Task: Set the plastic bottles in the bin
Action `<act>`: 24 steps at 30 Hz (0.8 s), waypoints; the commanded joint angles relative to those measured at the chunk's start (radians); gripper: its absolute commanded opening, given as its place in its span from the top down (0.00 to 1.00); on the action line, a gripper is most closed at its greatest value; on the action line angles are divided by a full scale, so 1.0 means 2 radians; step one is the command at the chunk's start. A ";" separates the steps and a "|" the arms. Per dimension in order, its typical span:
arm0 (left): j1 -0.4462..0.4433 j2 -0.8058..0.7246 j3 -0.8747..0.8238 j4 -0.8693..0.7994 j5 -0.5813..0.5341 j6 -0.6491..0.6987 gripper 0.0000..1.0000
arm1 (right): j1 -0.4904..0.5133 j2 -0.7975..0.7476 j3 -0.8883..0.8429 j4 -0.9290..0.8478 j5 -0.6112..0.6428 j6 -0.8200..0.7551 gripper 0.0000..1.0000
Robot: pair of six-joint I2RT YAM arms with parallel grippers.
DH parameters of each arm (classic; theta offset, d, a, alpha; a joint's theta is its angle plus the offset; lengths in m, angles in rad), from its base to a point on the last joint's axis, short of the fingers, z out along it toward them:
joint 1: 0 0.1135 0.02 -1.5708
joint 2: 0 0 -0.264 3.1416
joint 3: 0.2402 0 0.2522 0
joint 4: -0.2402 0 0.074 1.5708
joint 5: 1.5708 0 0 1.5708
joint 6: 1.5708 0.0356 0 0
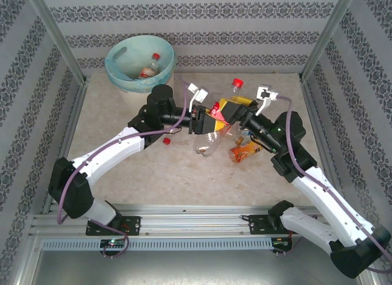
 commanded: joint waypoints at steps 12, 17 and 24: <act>0.135 -0.051 0.135 -0.159 -0.308 0.163 0.55 | -0.013 -0.126 -0.062 -0.005 0.265 -0.051 0.19; 0.195 0.000 0.214 -0.185 -0.442 0.218 0.58 | -0.019 -0.125 -0.069 -0.006 0.248 -0.034 0.20; 0.244 0.098 0.279 -0.179 -0.459 0.256 0.58 | -0.019 -0.144 -0.074 -0.018 0.239 -0.028 0.20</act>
